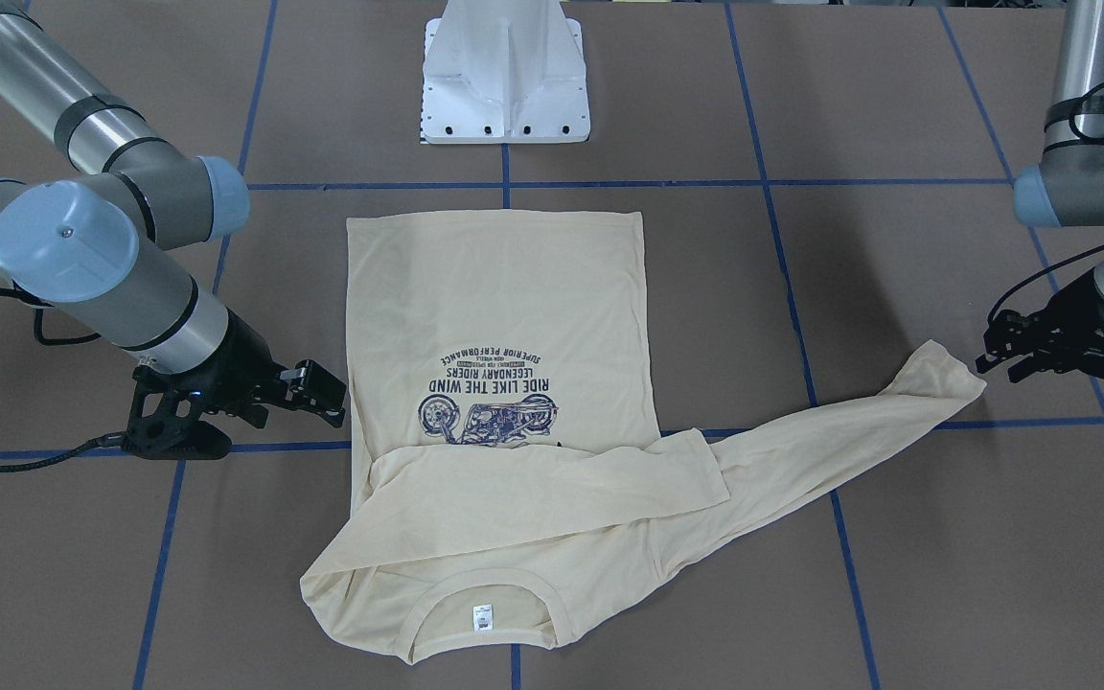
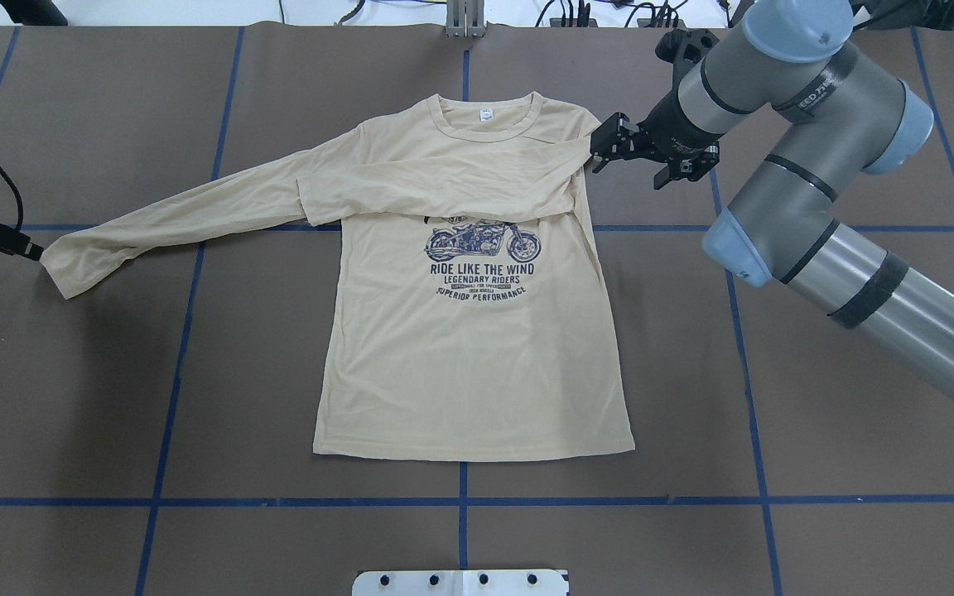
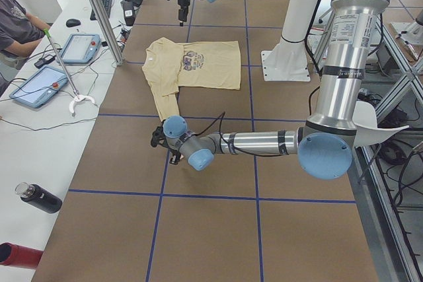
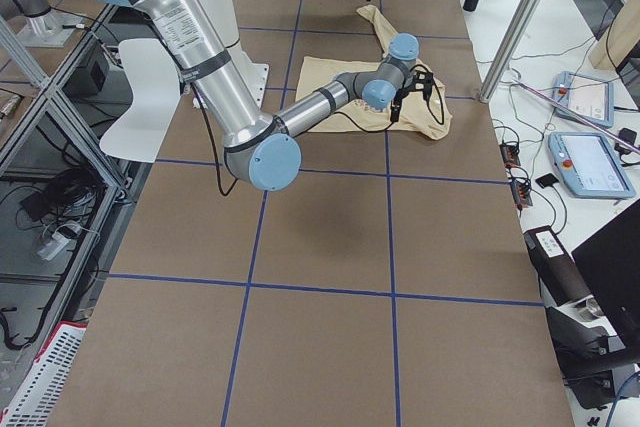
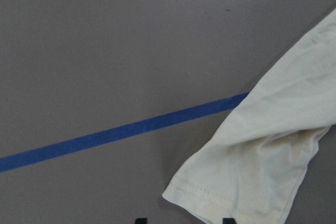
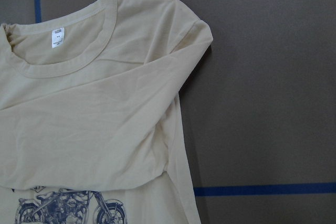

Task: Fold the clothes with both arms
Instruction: 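Pinch the cuff of the other sleeve with the left gripper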

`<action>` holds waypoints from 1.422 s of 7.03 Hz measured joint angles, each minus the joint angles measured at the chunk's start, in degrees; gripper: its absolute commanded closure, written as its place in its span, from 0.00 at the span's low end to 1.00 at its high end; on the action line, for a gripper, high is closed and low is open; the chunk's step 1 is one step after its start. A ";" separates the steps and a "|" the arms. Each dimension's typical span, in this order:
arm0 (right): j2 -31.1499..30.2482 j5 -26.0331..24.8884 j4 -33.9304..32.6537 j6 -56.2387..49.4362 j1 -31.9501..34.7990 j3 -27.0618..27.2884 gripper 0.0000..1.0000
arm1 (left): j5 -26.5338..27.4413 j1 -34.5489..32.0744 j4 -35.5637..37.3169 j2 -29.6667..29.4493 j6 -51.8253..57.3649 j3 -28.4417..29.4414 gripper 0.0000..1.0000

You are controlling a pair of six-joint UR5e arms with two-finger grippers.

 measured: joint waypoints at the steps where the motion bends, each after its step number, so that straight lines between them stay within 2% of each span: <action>1: 0.00 -0.06 0.02 0.00 -0.06 -0.03 0.01 | 0.07 0.03 -0.02 -0.77 0.06 1.05 0.47; 10: -0.09 -1.22 0.23 -0.01 -1.16 -0.38 0.01 | 0.11 0.83 -0.26 -2.35 -0.09 3.82 0.47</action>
